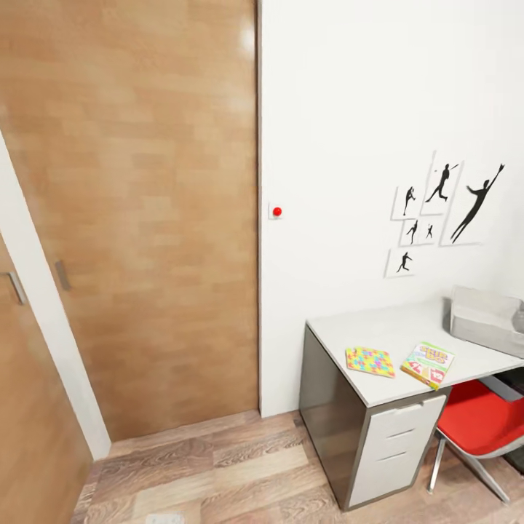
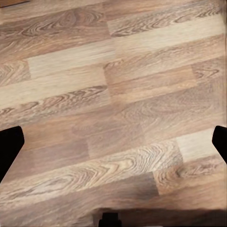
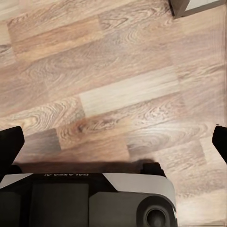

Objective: Put all the toys in the child's room - the three board games (two on the bed and one on the table), the two jigsaw puzzles on the table, and the tennis ball on the table - inside the toy box on the table in the child's room.

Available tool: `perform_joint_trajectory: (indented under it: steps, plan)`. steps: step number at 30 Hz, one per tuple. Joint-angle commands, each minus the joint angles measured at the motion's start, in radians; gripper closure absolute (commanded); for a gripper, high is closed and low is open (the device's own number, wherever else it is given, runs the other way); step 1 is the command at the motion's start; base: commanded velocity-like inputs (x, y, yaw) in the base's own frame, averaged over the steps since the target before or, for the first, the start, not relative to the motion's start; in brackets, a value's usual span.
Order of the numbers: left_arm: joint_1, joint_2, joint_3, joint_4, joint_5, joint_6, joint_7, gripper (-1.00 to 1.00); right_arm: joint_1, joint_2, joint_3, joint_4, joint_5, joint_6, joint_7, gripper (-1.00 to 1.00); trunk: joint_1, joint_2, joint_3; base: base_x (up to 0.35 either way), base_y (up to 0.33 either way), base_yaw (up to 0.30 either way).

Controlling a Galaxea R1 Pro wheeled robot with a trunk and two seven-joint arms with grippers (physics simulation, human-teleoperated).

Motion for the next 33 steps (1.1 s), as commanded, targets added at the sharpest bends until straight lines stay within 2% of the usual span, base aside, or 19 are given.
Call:
perform_joint_trajectory:
  steps: [1,10,27,33]
  plan:
    - [0.000,0.000,0.000,0.001,0.000,-0.003,0.000,-1.00,-0.001,0.000,-0.002,0.002,-0.004,-0.004,0.001,-1.00,0.000,-0.001,0.000,-0.025,0.006,-0.278]
    - [0.000,0.000,-0.001,0.001,0.000,-0.003,0.000,-1.00,-0.001,0.000,-0.001,0.002,-0.004,-0.005,0.002,-1.00,0.000,-0.001,0.000,-0.010,0.002,-0.166]
    - [0.000,0.000,-0.001,0.001,-0.001,-0.003,0.000,-1.00,0.002,0.003,-0.002,0.003,-0.004,0.003,-0.001,-1.00,0.000,-0.001,0.000,-0.001,0.000,-0.014]
    - [0.000,-0.001,-0.002,0.001,-0.003,-0.003,0.000,-1.00,0.002,0.004,-0.012,0.006,-0.008,0.047,-0.008,-1.00,0.000,-0.001,0.000,0.000,0.000,0.000]
